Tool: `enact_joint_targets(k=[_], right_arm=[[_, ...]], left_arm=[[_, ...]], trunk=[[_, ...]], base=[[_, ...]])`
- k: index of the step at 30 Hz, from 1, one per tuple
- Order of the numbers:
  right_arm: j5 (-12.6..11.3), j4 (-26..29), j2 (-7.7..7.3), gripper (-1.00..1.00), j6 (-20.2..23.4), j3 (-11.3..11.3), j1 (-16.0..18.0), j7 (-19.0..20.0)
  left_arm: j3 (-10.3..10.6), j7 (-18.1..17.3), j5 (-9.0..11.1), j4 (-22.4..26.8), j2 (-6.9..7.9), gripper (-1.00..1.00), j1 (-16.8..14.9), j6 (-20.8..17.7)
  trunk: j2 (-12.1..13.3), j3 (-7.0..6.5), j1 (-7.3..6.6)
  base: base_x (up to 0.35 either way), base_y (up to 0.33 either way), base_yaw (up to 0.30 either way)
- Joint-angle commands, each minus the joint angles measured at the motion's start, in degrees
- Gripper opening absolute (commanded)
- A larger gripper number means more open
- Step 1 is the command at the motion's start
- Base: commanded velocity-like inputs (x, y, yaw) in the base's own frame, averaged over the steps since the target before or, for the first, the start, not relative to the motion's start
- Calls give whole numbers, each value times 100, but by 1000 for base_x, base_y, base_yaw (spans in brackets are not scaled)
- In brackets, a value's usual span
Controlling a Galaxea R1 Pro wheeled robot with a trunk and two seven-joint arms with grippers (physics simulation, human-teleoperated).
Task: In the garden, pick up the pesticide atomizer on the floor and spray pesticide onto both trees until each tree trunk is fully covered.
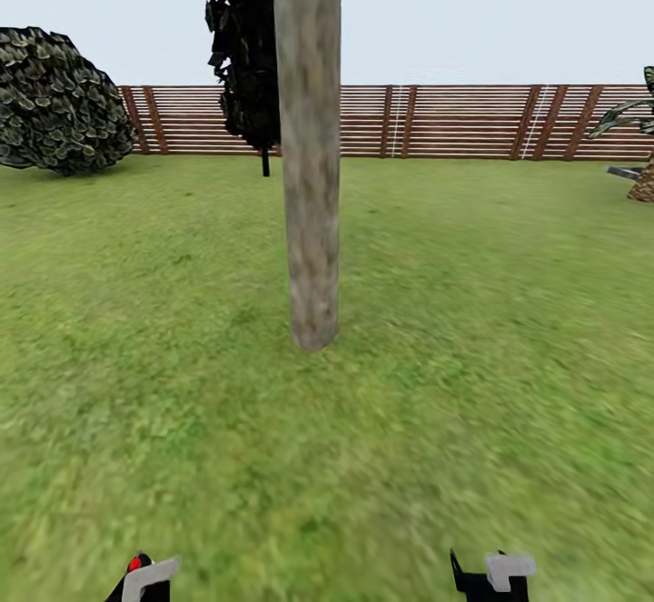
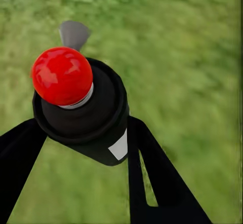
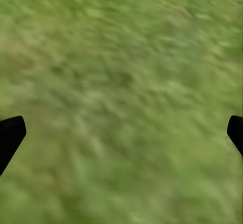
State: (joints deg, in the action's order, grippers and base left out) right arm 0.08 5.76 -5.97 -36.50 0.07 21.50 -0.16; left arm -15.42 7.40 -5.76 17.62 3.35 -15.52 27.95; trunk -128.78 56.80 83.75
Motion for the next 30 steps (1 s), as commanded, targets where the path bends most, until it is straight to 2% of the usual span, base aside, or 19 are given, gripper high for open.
enact_joint_targets(k=[1, 21, 30], right_arm=[[1, -4, 0, 100, -15, 2, 3, -2], [-1, -4, 50, 100, -15, 6, 3, 0], [-1, -4, 83, 100, -12, 10, 3, -10]], left_arm=[[-19, 32, -59, -3, -1, -100, -4, 18], [-22, 32, -61, 22, -2, -100, 4, 18], [-22, 33, -57, 23, -1, -100, 5, 13]], trunk=[[-2, 5, 2], [-2, 5, 2], [-2, 5, 2]], base=[[310, -128, 0], [294, -145, 0], [297, -28, 0]])
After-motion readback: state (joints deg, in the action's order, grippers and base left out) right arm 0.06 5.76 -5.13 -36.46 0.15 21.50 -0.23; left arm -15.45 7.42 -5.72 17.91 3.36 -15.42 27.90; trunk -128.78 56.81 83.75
